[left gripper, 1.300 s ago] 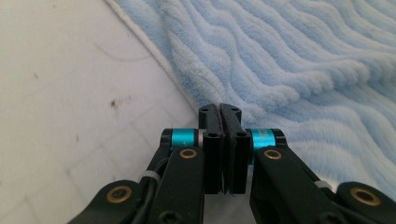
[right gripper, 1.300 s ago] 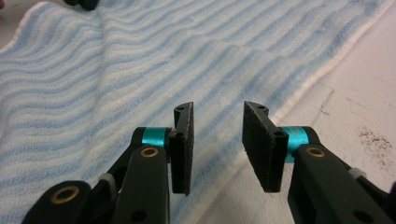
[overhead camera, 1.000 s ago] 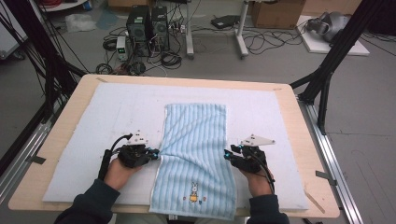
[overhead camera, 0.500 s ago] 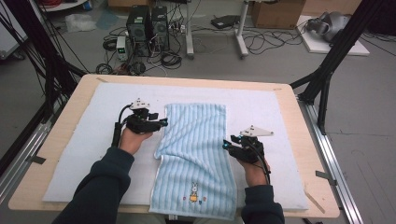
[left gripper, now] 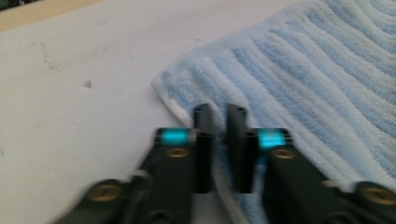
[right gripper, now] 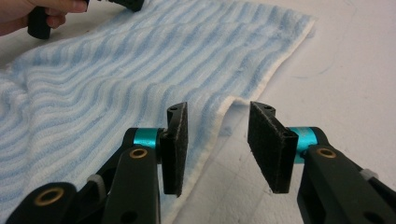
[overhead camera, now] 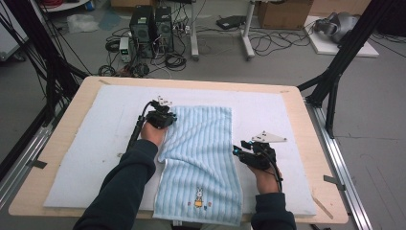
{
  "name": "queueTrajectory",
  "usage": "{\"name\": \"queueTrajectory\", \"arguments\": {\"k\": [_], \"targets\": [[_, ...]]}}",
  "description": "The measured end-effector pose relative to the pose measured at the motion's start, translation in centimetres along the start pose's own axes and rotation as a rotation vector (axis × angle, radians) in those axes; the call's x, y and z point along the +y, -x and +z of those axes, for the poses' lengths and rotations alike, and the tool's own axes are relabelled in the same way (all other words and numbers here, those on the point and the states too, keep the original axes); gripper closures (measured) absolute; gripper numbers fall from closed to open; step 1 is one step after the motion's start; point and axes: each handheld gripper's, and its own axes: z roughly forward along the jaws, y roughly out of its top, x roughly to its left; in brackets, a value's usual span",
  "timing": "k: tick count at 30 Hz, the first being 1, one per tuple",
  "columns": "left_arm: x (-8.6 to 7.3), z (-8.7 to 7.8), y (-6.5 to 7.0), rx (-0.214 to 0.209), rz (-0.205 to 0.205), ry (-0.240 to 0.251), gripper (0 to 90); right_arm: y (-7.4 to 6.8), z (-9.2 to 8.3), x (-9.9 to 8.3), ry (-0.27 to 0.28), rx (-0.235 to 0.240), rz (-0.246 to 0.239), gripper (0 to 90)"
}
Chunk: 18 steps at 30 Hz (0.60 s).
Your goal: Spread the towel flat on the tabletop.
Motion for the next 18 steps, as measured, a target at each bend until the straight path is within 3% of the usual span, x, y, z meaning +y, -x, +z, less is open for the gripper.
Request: {"name": "queueTrajectory", "arguments": {"k": [2, 3, 6, 7, 8, 9, 10, 11, 14, 18], "targets": [[0.2, 0.1, -0.6, 0.053, -0.003, -0.005, 87.1, 0.2, 0.0, -0.2, -0.002, -0.004, 0.004, 57.6], [0.1, 0.2, -1.1, 0.073, -0.026, -0.001, 87.3, 0.3, 0.0, -0.3, -0.004, -0.006, 0.015, 57.7], [0.0, 0.4, -2.7, 0.094, -0.076, 0.011, 86.6, 0.4, 0.2, -0.4, -0.007, -0.009, 0.025, 57.7], [-0.1, 0.3, -3.2, 0.088, -0.12, 0.03, 82.5, 0.4, 0.4, -0.3, -0.011, -0.009, 0.027, 57.7], [-0.2, 0.3, -3.4, 0.088, -0.153, 0.031, 68.8, 0.4, 0.7, -0.3, -0.016, -0.004, 0.03, 57.7], [-0.2, 0.0, -3.7, 0.069, -0.203, 0.035, 55.8, 0.4, 1.0, -0.2, -0.018, -0.007, 0.026, 57.7], [-0.3, -0.3, -3.8, 0.046, -0.201, 0.033, 53.0, 0.5, 1.4, -0.1, -0.024, -0.006, 0.031, 57.7], [-0.3, -0.5, -3.8, 0.034, -0.194, 0.039, 52.0, 0.5, 1.9, 0.2, -0.032, -0.005, 0.031, 57.7], [-0.4, -1.7, -3.9, -0.04, -0.224, 0.077, 48.0, 0.9, 3.6, 1.4, -0.045, -0.013, 0.018, 58.7], [-0.5, -3.2, -3.3, -0.097, -0.226, 0.119, 46.7, 1.8, 7.0, 3.9, -0.089, -0.04, 0.001, 58.6]]}}
